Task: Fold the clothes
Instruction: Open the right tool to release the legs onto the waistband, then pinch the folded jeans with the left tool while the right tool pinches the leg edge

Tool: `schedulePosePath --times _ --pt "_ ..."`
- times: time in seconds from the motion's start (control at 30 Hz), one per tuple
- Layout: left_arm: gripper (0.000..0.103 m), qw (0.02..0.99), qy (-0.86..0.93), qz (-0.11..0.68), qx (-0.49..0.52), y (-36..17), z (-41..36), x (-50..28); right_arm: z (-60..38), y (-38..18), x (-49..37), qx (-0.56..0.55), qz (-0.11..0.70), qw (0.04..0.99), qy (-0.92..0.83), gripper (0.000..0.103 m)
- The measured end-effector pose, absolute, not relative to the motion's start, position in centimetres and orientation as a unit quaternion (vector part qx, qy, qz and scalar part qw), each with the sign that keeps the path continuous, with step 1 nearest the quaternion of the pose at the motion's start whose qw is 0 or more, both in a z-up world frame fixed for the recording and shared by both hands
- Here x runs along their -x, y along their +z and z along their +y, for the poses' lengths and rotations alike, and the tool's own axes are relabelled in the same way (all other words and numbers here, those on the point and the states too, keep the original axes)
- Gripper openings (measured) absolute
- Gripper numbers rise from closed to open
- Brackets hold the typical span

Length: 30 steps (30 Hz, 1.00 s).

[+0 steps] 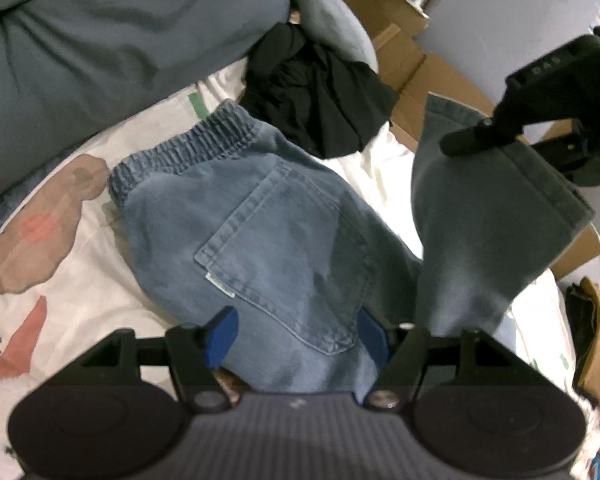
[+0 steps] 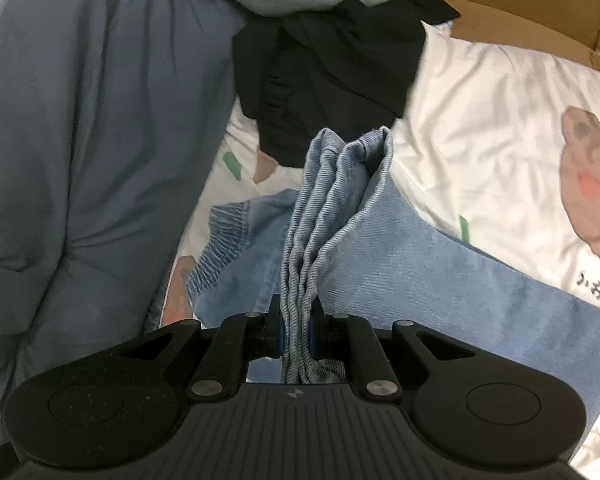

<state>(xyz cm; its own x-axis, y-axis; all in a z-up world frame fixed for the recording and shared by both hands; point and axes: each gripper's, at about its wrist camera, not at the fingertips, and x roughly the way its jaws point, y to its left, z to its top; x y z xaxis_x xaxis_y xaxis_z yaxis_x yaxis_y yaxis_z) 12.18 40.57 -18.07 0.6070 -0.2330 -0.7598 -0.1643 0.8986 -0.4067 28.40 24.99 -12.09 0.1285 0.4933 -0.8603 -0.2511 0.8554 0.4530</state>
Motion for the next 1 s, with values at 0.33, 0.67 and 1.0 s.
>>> schedulePosePath --times 0.33,0.67,1.0 --pt "0.069 0.866 0.03 0.439 0.235 -16.6 42.5 -12.4 28.4 -15.3 -28.2 -0.132 0.629 0.707 0.295 0.031" --pt "0.07 0.869 0.046 0.439 0.225 -16.1 43.1 -13.0 24.8 -12.8 -28.2 -0.146 0.604 0.715 0.321 0.031" --pt "0.07 0.86 0.056 0.449 0.238 -20.0 43.3 -15.8 16.8 -14.6 -26.8 -0.141 0.589 0.74 0.293 0.031"
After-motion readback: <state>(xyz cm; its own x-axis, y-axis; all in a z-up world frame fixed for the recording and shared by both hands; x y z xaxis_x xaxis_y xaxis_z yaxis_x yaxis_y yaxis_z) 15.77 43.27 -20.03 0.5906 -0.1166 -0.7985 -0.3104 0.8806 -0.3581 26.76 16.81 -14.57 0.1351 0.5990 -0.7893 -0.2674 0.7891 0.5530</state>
